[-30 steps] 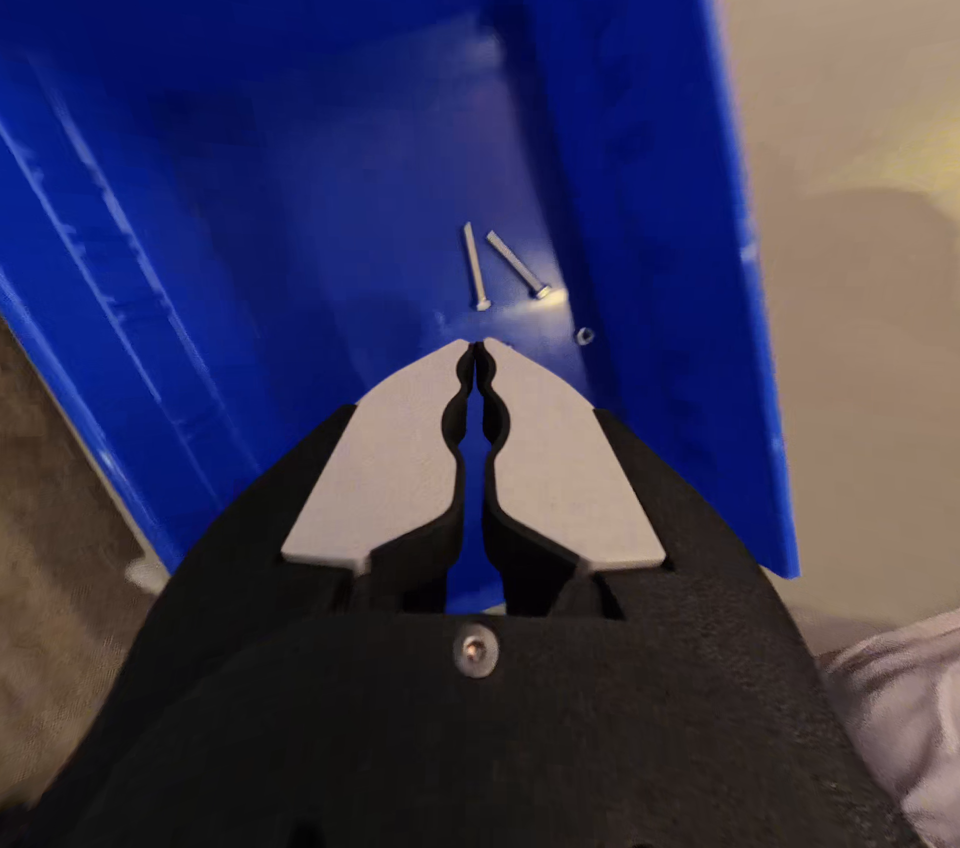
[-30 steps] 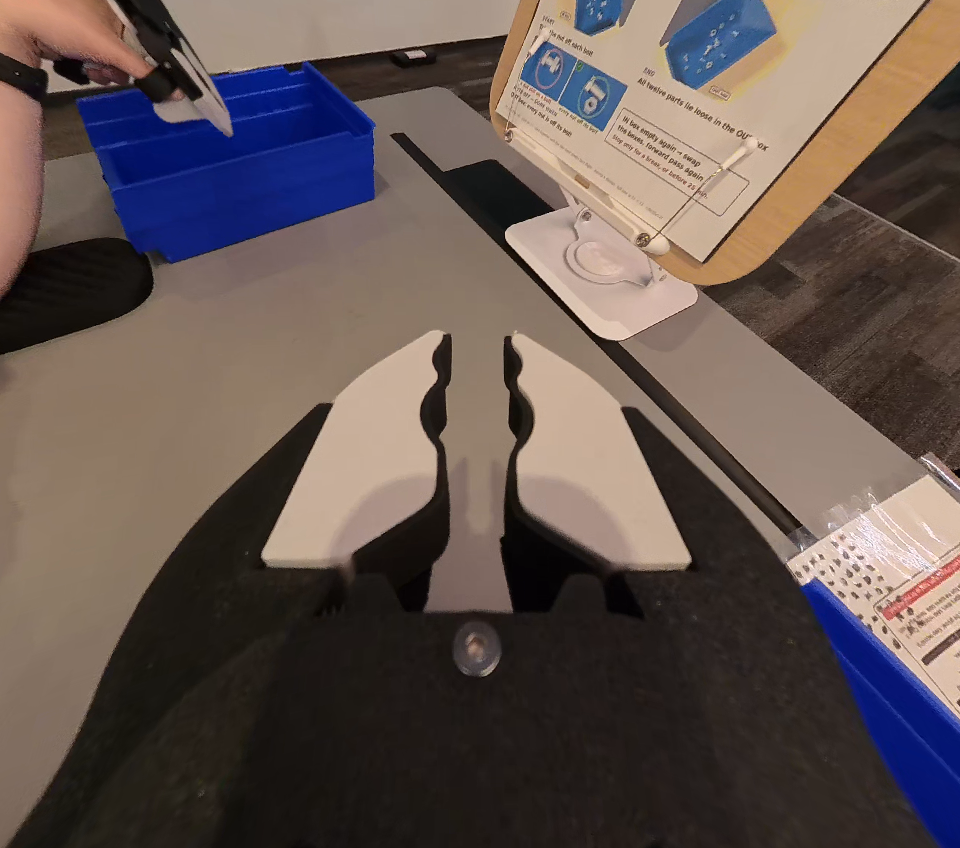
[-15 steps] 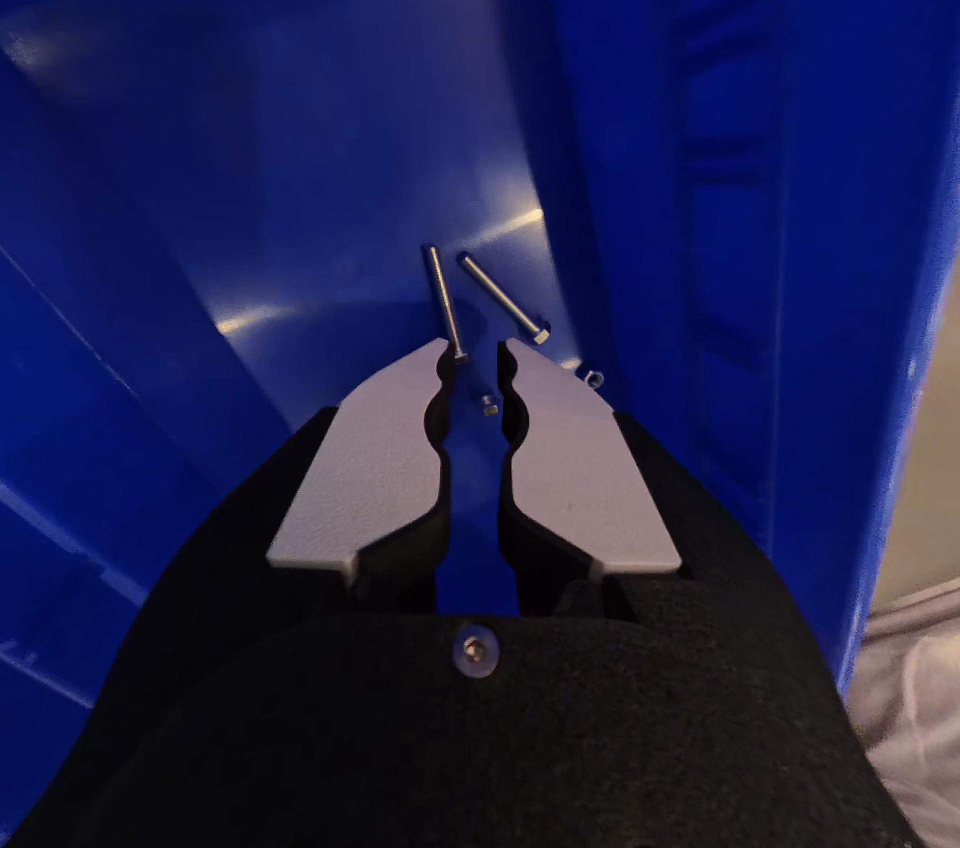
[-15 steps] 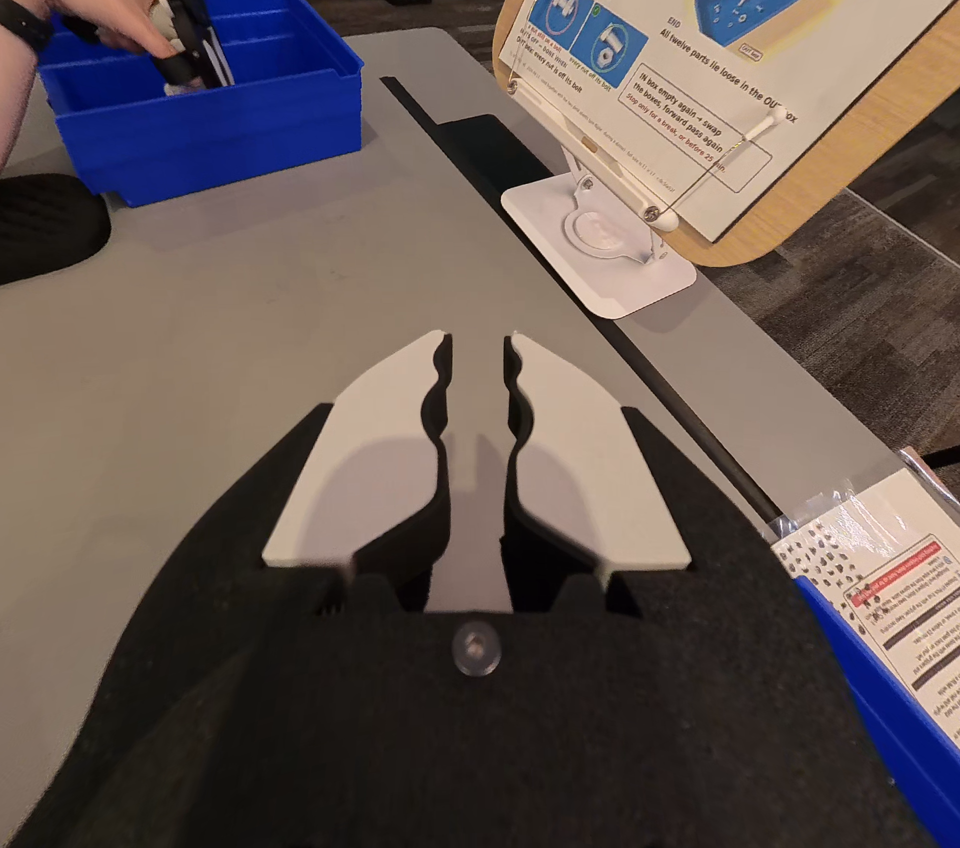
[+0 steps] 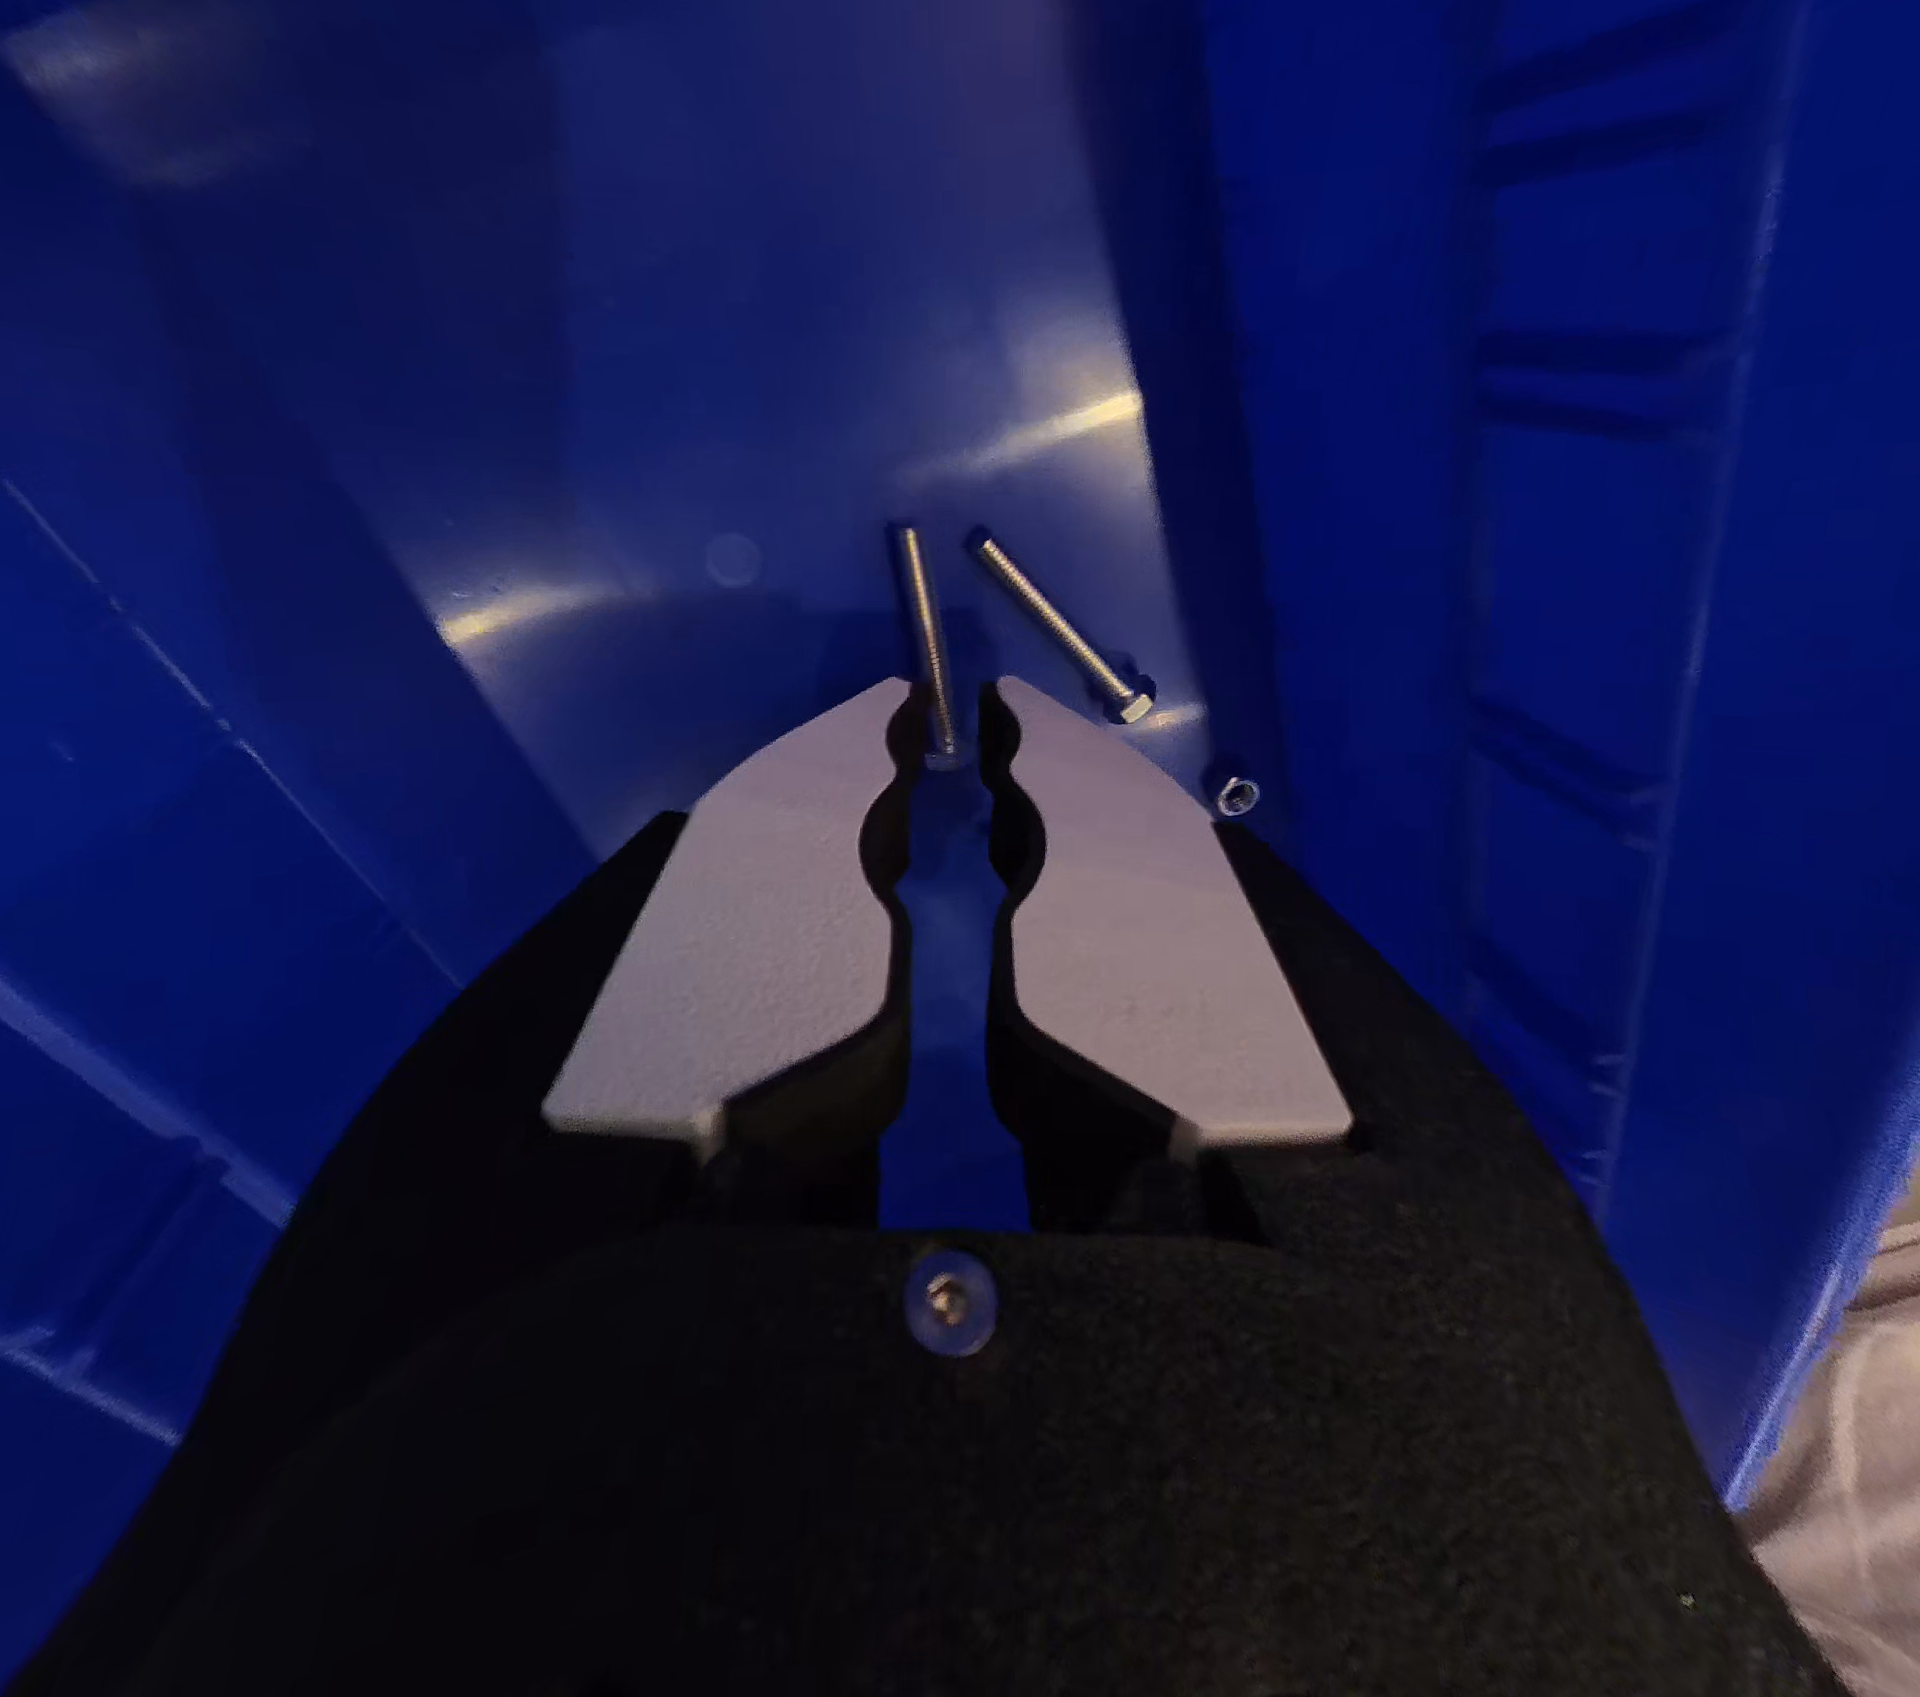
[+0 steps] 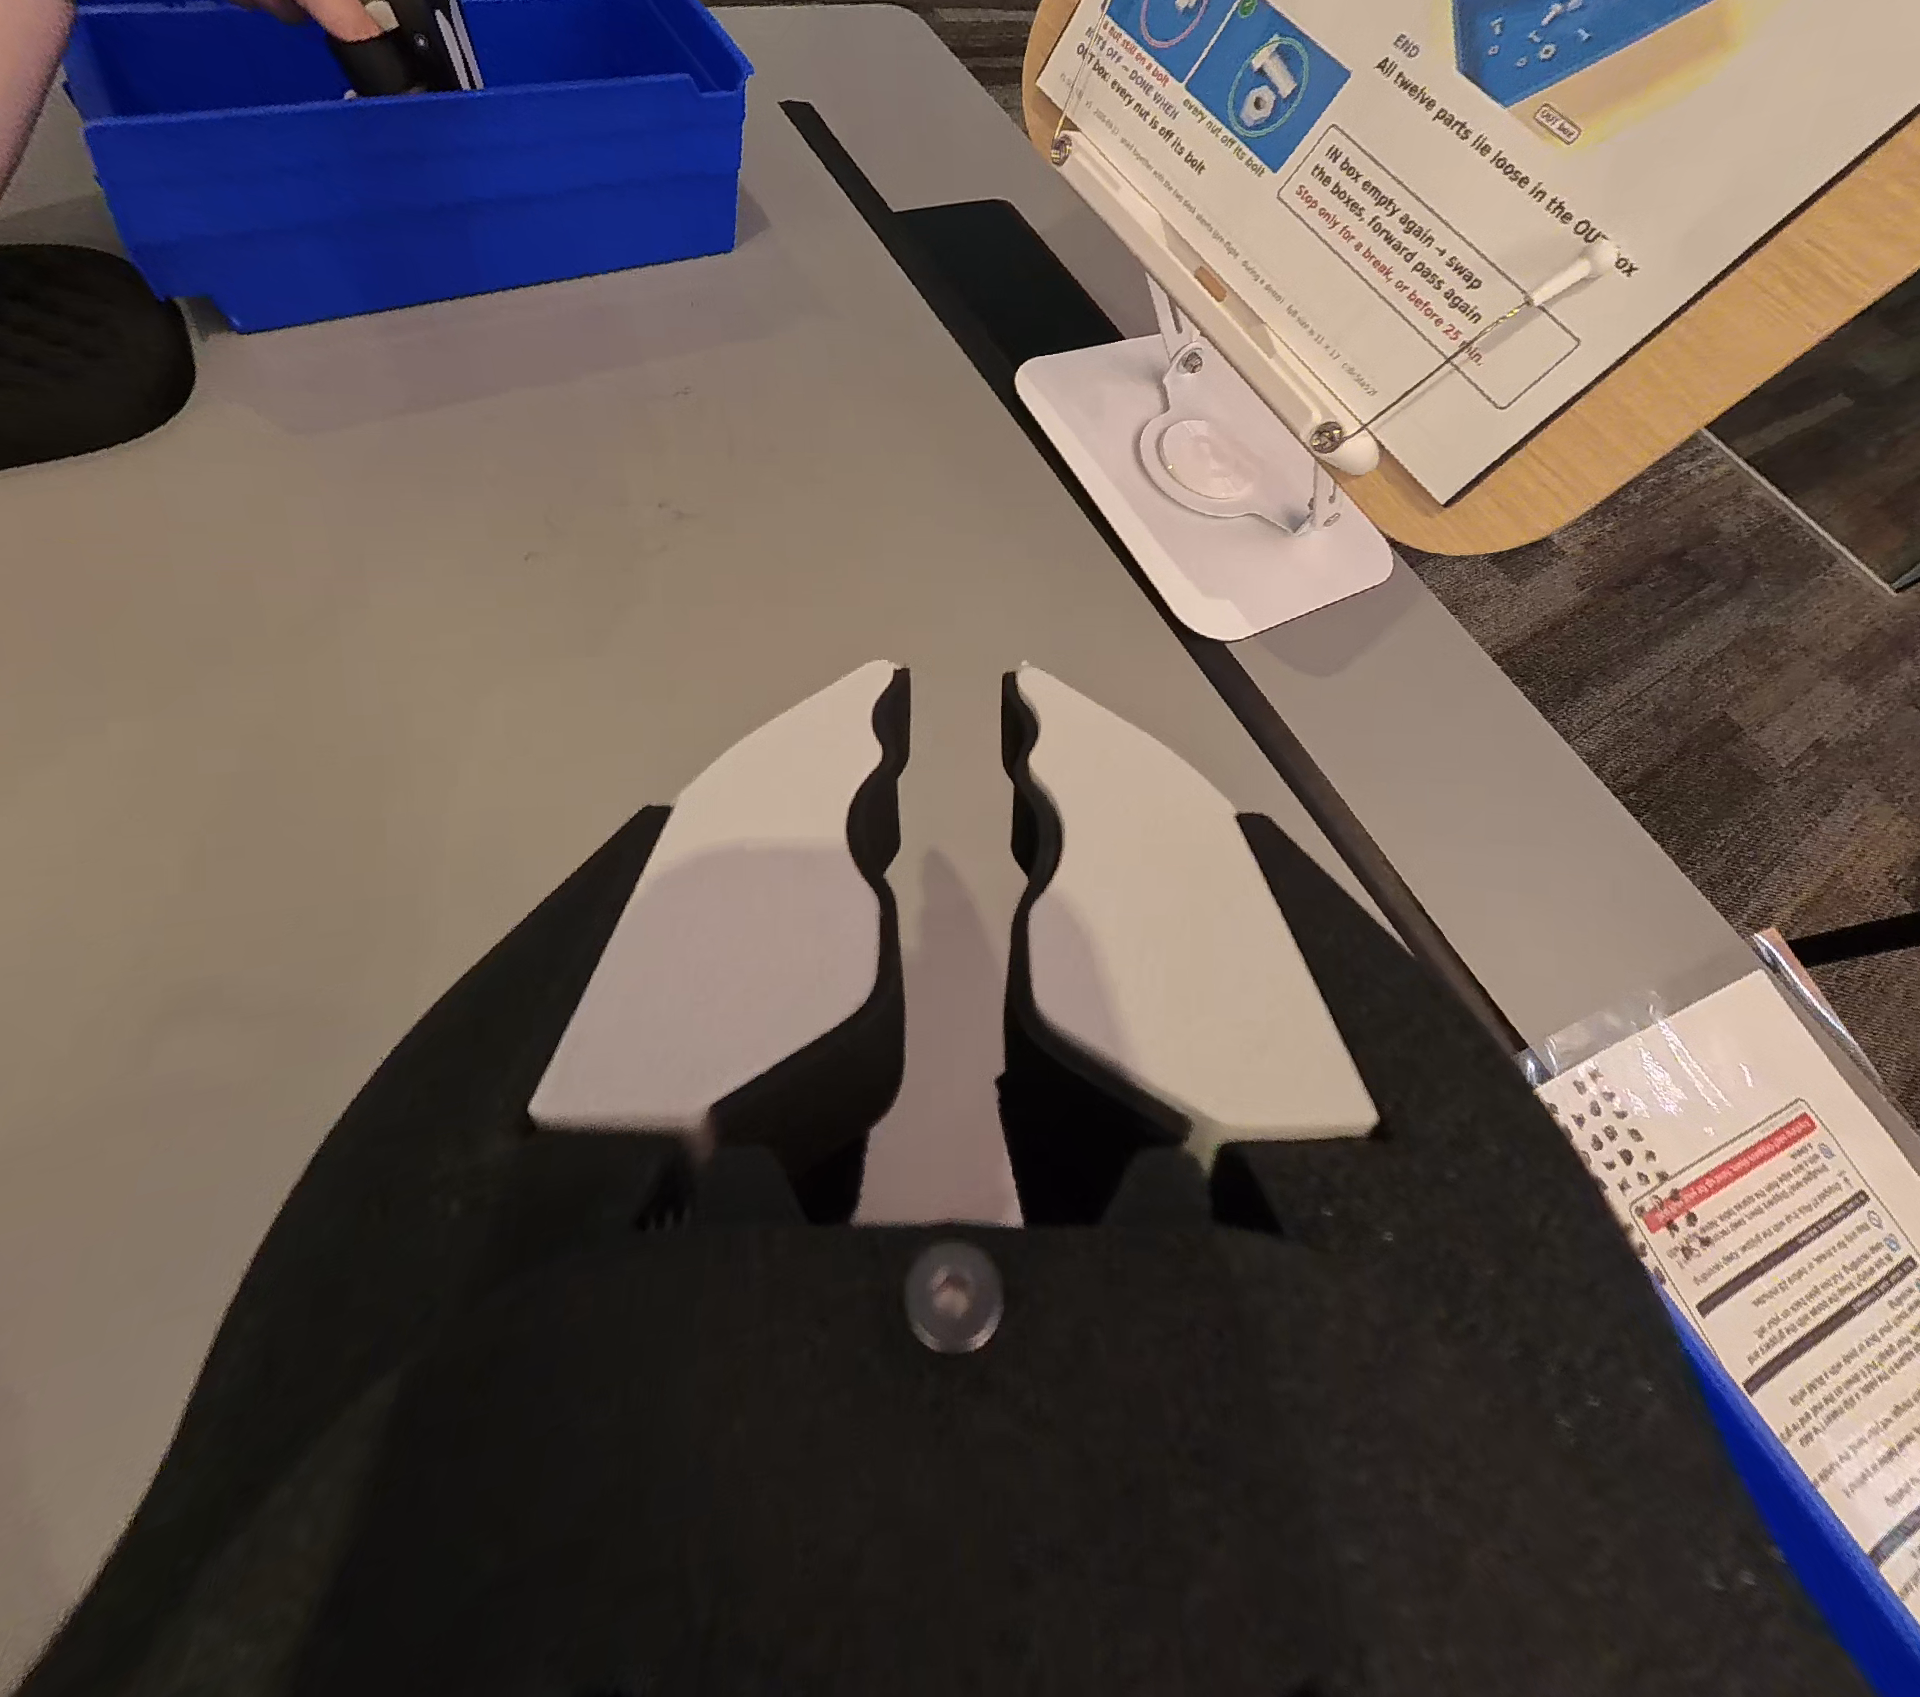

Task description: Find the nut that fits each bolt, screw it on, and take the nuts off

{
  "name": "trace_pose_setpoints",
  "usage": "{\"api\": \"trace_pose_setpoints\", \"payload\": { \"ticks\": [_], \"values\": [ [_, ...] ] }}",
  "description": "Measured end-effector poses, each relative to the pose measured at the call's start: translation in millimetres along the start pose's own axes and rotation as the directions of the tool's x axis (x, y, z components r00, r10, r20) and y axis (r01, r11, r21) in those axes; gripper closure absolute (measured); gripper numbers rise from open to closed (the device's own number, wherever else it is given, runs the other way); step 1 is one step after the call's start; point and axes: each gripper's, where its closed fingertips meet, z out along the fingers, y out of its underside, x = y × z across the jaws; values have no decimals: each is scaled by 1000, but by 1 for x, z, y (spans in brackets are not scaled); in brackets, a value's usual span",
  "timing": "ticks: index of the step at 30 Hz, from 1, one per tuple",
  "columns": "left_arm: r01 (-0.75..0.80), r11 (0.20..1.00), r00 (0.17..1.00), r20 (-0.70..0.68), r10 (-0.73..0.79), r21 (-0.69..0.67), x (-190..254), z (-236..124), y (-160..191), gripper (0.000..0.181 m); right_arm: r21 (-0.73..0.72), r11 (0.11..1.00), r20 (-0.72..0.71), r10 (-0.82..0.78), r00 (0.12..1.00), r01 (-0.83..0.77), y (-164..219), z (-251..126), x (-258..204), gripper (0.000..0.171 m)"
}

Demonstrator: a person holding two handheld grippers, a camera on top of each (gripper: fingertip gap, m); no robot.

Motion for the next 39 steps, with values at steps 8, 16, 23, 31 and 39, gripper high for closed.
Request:
{"api": "trace_pose_setpoints", "payload": {
  "ticks": [8, 16, 23, 31, 39],
  "values": [
    [-15, 998, 996, 87, 20, -58, -7, 6, 4, 176, -10, 1000, 2, -18, 1000, 18, 1, 1, -2, 155],
    [-36, 993, 999, 20, 34, 109, -8, -21, -7, 176, -17, 999, 0, -35, 999, 35, 2, 2, -3, 155],
    [-89, 789, 975, -110, 194, 607, 53, -128, -47, 177, -3, 998, 23, -63, 998, 63, -3, 11, -13, 155],
    [-571, 639, 688, -124, 715, 516, 251, -96, -39, 176, -50, 986, 84, -152, 985, 157, 1, 28, -38, 155],
    [-843, 509, 522, 37, 852, 177, 306, 17, -30, 176, -33, 991, 113, -127, 985, 132, -1, 28, -43, 155]
  ]
}}
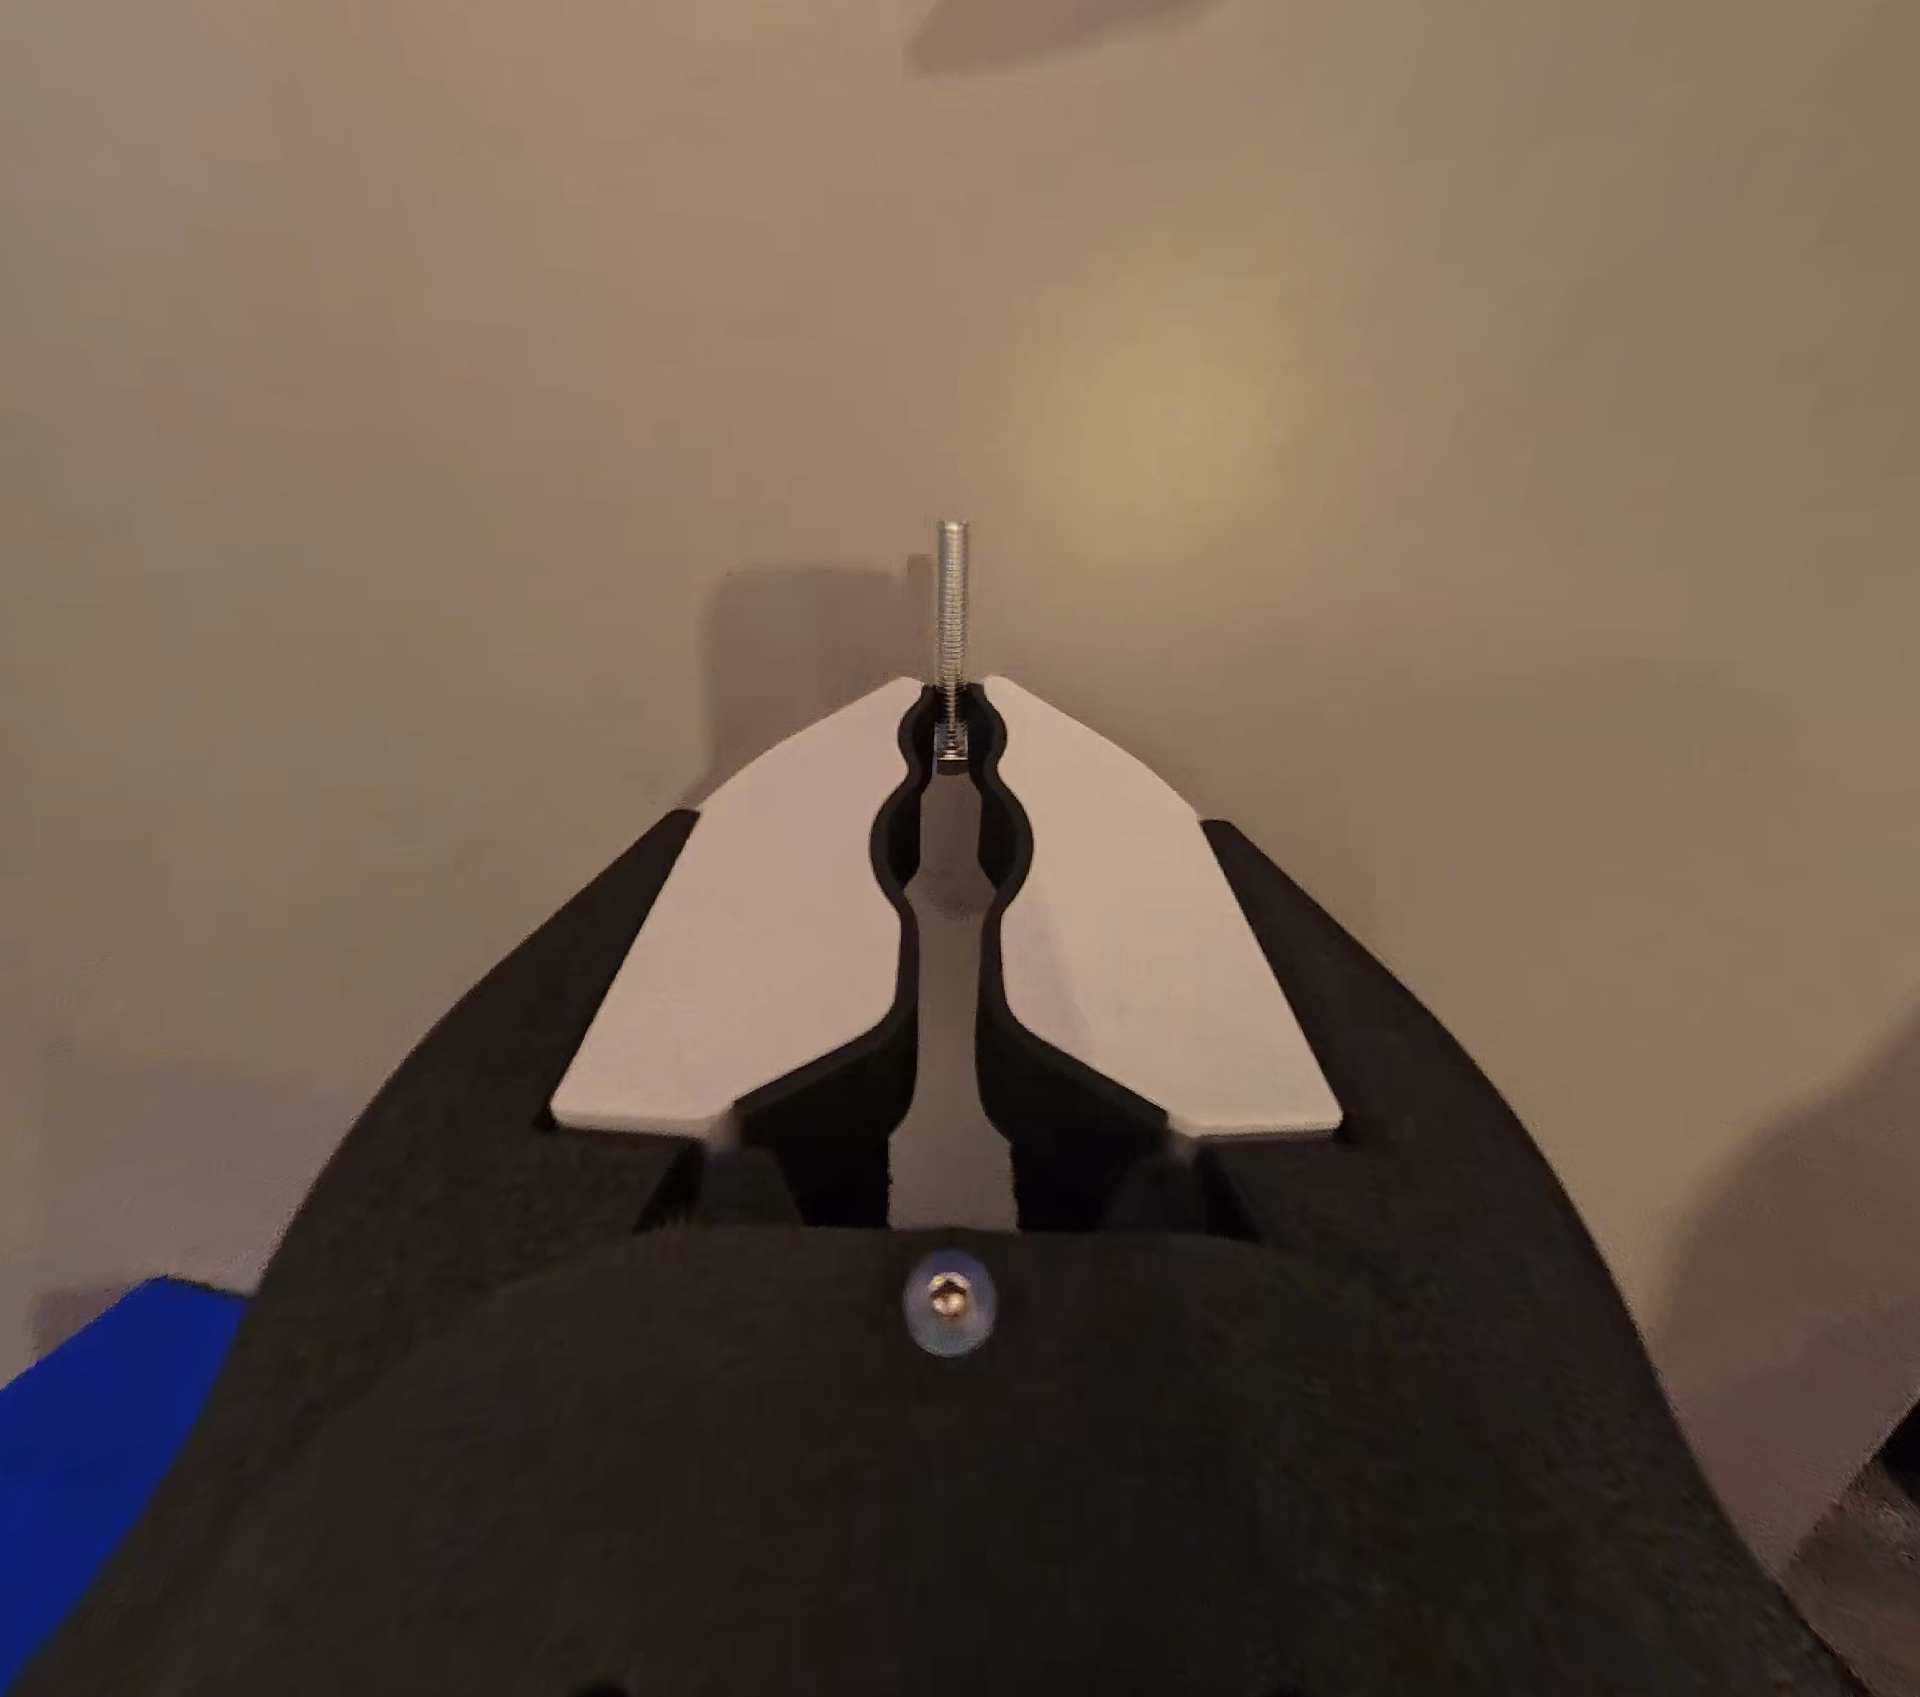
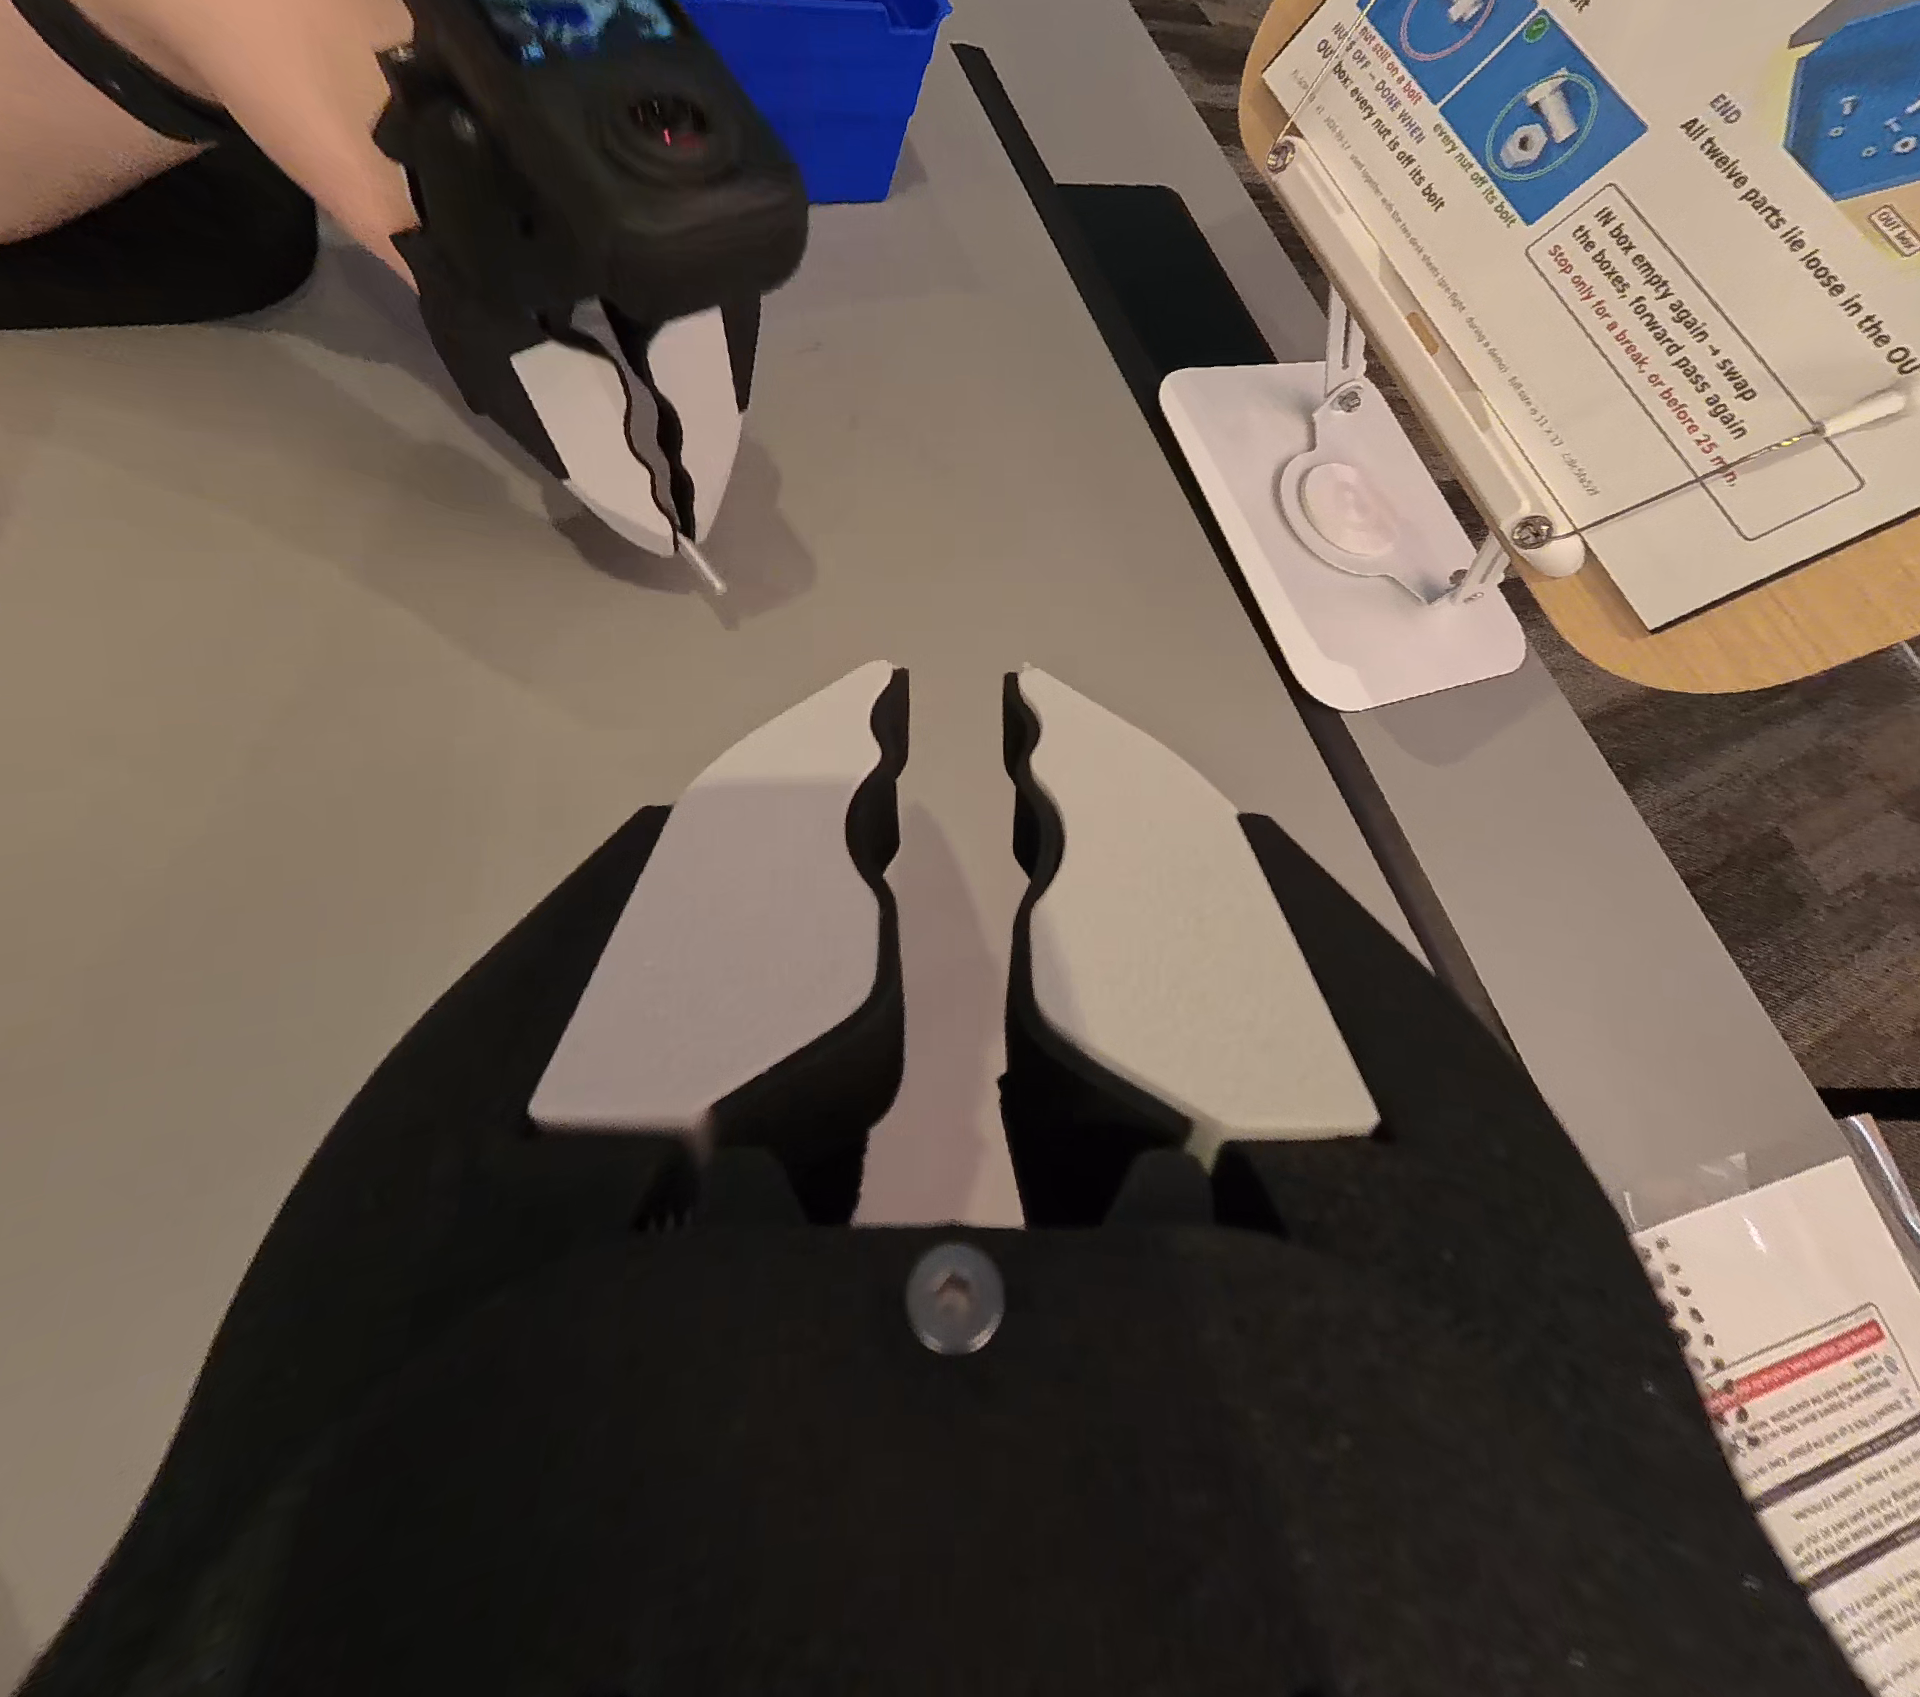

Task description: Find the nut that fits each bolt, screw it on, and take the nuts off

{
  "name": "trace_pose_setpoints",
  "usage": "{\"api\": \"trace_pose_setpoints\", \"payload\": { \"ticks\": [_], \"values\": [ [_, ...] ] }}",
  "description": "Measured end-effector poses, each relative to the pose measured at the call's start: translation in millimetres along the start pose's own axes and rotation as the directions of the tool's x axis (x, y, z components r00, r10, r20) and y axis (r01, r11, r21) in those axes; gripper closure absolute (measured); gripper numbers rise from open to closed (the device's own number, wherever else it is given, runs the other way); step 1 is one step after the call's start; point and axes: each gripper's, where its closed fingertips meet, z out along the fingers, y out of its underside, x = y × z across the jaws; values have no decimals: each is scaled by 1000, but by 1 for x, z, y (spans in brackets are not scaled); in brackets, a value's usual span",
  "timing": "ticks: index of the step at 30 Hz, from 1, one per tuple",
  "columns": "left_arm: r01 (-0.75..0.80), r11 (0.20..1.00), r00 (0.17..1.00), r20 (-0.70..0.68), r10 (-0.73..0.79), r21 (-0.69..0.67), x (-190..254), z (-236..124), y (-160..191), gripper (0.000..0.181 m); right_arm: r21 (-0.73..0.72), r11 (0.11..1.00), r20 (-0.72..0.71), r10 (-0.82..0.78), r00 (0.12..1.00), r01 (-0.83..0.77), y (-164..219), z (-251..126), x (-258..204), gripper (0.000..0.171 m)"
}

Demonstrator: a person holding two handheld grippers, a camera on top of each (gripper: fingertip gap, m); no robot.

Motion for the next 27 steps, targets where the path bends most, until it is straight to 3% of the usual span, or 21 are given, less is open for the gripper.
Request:
{"api": "trace_pose_setpoints", "payload": {
  "ticks": [18, 27],
  "values": [
    [-8, 990, 1000, -14, 6, -137, 6, 31, 16, 176, -79, 997, 22, -19, 1000, 20, 14, 12, -4, 154],
    [18, 995, 998, -57, -24, -96, 11, 30, 11, 174, -98, 995, 28, -20, 999, 22, 19, 14, -4, 154]
  ]
}}
